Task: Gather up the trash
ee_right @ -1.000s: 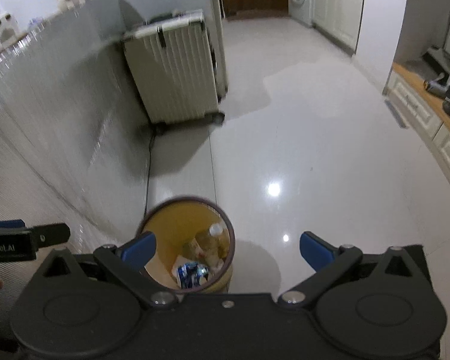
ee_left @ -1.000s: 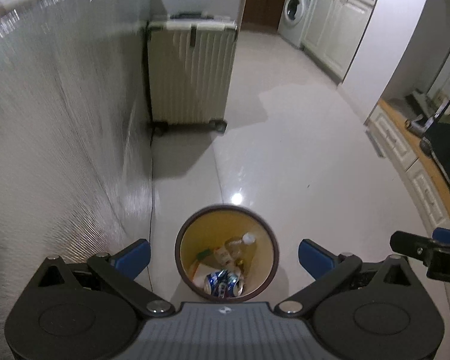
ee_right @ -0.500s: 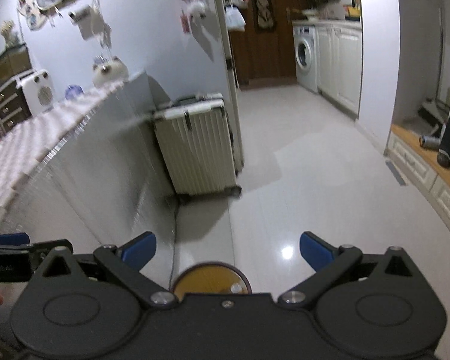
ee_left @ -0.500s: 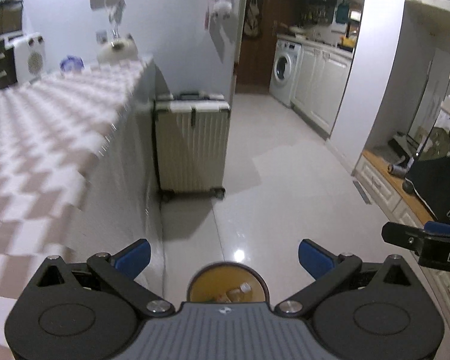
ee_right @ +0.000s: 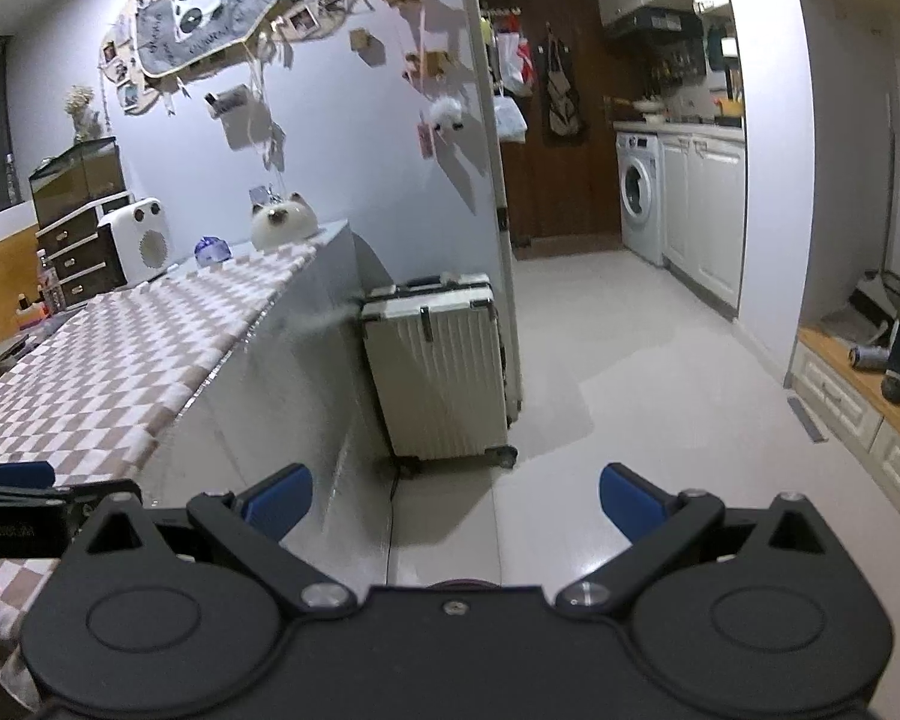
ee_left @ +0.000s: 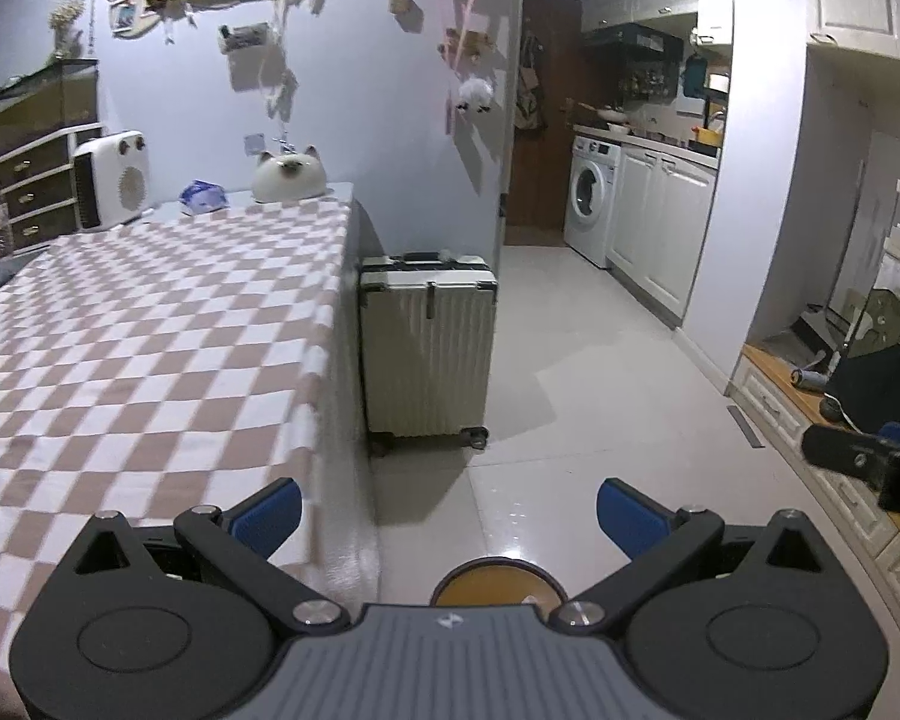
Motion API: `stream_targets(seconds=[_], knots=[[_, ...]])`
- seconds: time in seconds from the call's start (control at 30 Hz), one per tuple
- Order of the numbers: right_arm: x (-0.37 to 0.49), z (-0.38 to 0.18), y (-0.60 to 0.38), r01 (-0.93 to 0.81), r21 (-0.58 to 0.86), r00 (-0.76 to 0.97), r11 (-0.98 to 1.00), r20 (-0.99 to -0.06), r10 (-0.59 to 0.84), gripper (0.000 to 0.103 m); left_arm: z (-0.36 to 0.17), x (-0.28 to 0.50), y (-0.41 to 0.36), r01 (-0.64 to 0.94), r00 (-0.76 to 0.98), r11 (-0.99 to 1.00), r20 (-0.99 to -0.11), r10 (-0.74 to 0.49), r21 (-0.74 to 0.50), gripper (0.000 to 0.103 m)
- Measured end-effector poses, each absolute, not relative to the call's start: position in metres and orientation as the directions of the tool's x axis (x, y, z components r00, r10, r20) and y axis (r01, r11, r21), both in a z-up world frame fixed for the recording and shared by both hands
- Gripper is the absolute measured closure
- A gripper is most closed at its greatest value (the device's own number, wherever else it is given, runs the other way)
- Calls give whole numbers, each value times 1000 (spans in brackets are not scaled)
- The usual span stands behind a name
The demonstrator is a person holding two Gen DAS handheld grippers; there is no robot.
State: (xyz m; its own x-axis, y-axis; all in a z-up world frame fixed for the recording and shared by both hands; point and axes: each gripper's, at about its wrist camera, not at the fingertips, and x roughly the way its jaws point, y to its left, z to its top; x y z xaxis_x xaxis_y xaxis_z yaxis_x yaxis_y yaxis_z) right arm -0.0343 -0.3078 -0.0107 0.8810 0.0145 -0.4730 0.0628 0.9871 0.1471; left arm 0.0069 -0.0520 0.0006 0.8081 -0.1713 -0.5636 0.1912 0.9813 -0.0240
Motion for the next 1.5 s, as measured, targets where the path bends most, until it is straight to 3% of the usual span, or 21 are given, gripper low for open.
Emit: stream_targets(seconds=[0.43,1.5], knots=[[-72,6,-270,51,97,890,994,-457,-1,0,7,-34,-8,132,828,991,-549,-116,-10,0],[-108,-14,-250,70,11,806,998,-590,-50,0,-19,-69,-6,126,749,992,-654,-111,-25,0]])
